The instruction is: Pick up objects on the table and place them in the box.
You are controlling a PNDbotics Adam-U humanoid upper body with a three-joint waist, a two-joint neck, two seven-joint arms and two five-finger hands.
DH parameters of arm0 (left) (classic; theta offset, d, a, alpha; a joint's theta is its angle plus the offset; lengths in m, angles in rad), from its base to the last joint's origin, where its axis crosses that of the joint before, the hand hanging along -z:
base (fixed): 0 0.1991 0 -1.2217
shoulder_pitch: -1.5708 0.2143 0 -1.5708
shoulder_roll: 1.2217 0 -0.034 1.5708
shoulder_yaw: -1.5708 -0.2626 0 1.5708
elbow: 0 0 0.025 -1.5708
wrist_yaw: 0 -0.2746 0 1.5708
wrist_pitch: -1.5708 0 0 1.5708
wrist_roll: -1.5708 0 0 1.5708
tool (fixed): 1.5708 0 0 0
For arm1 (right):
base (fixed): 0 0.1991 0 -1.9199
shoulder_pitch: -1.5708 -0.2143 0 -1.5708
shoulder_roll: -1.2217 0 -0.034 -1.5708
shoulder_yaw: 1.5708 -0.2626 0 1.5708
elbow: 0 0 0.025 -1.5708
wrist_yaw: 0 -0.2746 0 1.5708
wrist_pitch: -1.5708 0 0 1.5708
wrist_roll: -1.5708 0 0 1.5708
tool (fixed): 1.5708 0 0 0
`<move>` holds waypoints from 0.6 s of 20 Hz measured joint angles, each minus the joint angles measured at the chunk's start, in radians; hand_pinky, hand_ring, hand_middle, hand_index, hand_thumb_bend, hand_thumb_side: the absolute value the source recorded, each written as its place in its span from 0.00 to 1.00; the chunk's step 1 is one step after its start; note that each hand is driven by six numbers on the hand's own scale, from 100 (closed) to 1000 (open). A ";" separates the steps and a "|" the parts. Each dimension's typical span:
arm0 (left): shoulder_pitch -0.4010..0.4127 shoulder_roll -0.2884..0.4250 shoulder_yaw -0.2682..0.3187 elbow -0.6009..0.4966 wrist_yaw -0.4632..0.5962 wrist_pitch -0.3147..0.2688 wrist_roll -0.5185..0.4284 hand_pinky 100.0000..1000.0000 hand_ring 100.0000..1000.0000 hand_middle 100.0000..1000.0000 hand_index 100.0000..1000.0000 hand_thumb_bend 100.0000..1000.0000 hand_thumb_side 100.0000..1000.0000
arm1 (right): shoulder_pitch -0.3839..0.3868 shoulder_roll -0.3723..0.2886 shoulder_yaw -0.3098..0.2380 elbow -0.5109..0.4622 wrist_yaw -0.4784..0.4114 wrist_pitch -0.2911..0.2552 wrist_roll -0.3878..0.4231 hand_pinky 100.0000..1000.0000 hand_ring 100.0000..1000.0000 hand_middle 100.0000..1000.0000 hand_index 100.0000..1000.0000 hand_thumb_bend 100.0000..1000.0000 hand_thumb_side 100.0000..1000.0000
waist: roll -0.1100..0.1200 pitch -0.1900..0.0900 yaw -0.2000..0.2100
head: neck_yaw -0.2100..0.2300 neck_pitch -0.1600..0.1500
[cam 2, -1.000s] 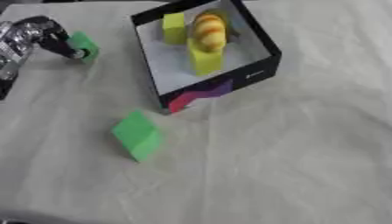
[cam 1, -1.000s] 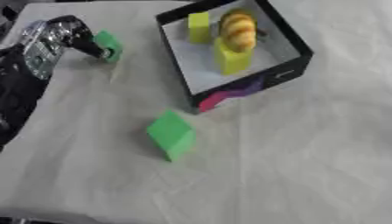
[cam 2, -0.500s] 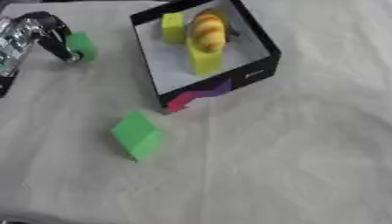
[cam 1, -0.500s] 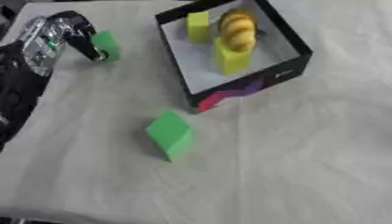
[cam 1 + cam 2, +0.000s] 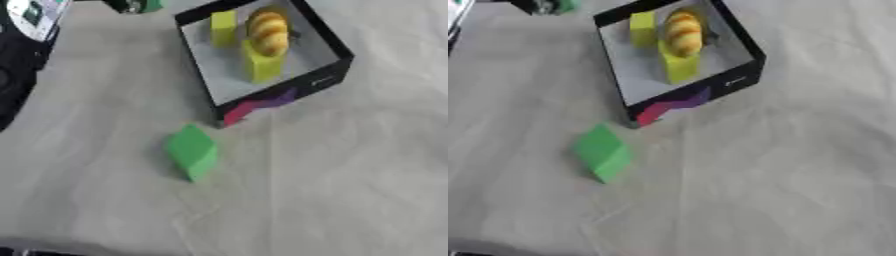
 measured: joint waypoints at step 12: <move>-0.027 -0.197 0.017 0.152 -0.166 -0.064 0.087 0.77 0.72 0.67 0.72 0.25 0.18 | -0.058 0.000 0.024 0.000 -0.018 0.006 0.032 0.78 0.67 0.65 0.81 0.00 0.63 | 0.021 0.000 -0.076 | 0.052 -0.019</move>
